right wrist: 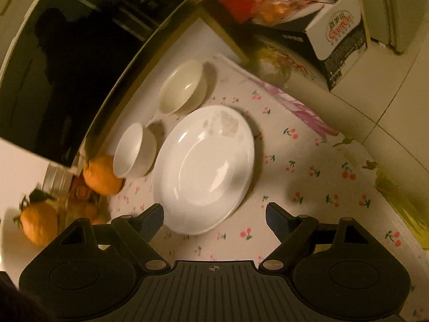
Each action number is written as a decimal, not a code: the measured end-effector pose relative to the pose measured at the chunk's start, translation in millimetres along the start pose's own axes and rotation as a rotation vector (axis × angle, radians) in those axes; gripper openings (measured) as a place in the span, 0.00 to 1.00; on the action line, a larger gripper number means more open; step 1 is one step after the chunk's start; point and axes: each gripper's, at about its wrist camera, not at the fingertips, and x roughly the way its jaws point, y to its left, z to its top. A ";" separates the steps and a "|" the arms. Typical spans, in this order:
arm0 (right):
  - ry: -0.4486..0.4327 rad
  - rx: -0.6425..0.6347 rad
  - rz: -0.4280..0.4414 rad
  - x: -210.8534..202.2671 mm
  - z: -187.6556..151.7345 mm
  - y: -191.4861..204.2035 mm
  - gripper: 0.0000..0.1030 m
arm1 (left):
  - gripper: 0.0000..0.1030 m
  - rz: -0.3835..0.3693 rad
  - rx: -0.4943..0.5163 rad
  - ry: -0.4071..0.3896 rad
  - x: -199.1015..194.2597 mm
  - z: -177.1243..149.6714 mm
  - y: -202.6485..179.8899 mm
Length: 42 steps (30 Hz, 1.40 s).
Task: Organize plates and bowls
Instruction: 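Move both grippers to the plain white plate and close them on its rim, then lift the white plate with both grippers and carry it over the blue plate stack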
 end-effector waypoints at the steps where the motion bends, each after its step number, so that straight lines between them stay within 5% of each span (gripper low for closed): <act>1: -0.005 0.008 -0.001 2.7 2.0 -1.5 0.82 | 0.98 -0.002 -0.002 0.006 6.1 2.8 -1.1; 7: -0.020 0.046 -0.001 18.8 10.2 -6.9 0.82 | 0.95 -0.016 -0.017 0.016 40.1 18.0 -2.0; 11: -0.020 0.078 -0.005 29.0 13.5 -11.2 0.77 | 0.80 -0.045 -0.032 0.014 59.4 25.0 -2.3; 19: -0.023 0.169 -0.033 43.4 18.0 -26.8 0.39 | 0.40 -0.106 -0.087 0.029 90.0 30.6 0.3; 25: -0.016 0.162 -0.025 48.9 20.0 -30.8 0.19 | 0.18 -0.135 -0.123 0.025 98.7 27.1 6.4; 42: -0.024 0.105 -0.013 28.6 22.6 -22.8 0.13 | 0.09 -0.146 -0.093 -0.009 69.8 26.7 5.6</act>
